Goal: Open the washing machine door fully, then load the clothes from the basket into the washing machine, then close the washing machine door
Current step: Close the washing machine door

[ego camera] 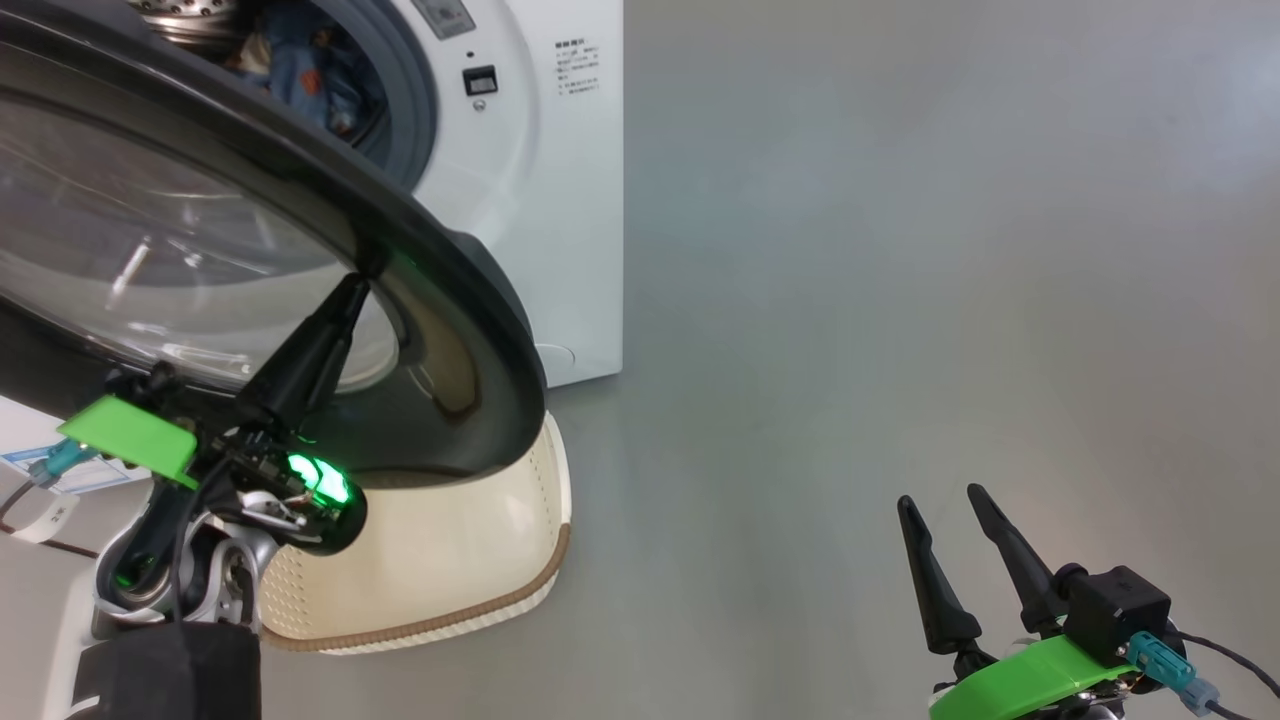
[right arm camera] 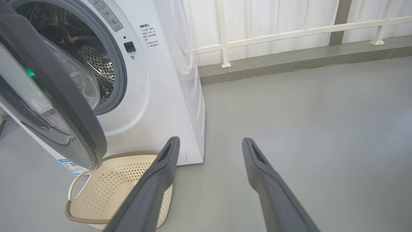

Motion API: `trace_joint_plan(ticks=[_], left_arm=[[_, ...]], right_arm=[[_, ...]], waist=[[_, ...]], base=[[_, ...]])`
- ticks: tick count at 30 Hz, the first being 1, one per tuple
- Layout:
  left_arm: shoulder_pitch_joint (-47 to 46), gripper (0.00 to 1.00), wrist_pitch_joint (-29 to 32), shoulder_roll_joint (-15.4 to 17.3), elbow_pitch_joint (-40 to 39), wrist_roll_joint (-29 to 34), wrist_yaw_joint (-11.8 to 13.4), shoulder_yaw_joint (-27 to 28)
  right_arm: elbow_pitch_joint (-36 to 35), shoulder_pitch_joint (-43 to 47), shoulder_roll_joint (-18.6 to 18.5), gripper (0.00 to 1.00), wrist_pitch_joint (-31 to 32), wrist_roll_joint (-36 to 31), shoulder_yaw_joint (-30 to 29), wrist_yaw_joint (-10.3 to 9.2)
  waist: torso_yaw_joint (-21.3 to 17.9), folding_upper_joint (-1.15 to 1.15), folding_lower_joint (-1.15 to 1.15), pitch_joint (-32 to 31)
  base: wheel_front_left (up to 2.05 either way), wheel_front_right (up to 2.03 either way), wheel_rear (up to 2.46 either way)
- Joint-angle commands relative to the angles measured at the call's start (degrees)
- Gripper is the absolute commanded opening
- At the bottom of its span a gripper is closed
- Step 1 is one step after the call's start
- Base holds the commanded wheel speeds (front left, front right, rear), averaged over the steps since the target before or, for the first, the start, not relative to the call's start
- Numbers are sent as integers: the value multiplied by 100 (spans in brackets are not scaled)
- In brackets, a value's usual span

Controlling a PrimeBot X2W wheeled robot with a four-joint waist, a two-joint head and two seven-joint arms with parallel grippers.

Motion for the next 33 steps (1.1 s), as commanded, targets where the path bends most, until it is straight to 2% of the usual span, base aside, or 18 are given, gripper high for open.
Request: trace_joint_plan(ticks=[1, 14, 25, 26, 27, 28, 33], left_arm=[[-85, 0, -37, 131, -121, 67, -40, 206], [723, 0, -845, 131, -459, 188, -40, 424], [1577, 0, -1372, 131, -820, 243, -40, 190], [1637, 32, -1417, 131, -859, 227, -40, 172], [1701, 59, -1470, 131, -896, 232, -40, 160], [1765, 99, -1520, 131, -929, 232, -40, 145], [2020, 100, -1682, 131, -962, 96, -40, 72]], right_arm=[[-126, -129, -15, 100, -69, 66, 139, 51], [-41, -29, -15, 100, -69, 175, 134, 51], [43, 107, -15, 100, -69, 233, 138, 51], [39, 115, -15, 100, -69, 208, 139, 51], [40, 124, -15, 100, -69, 196, 136, 51], [42, 134, -15, 100, -69, 209, 129, 51], [55, 166, -15, 100, -69, 212, 122, 51]], waist=[[52, 0, 0, -67], [483, 0, 0, -511], [711, 0, 0, -940], [720, 0, 0, -957], [728, 0, 0, -972], [736, 0, 0, -987], [767, 0, 0, -1038]], base=[[0, 0, 0], [0, 0, 0], [0, 0, 0], [0, 0, 0], [0, 0, 0], [0, 0, 0], [0, 0, 0]])
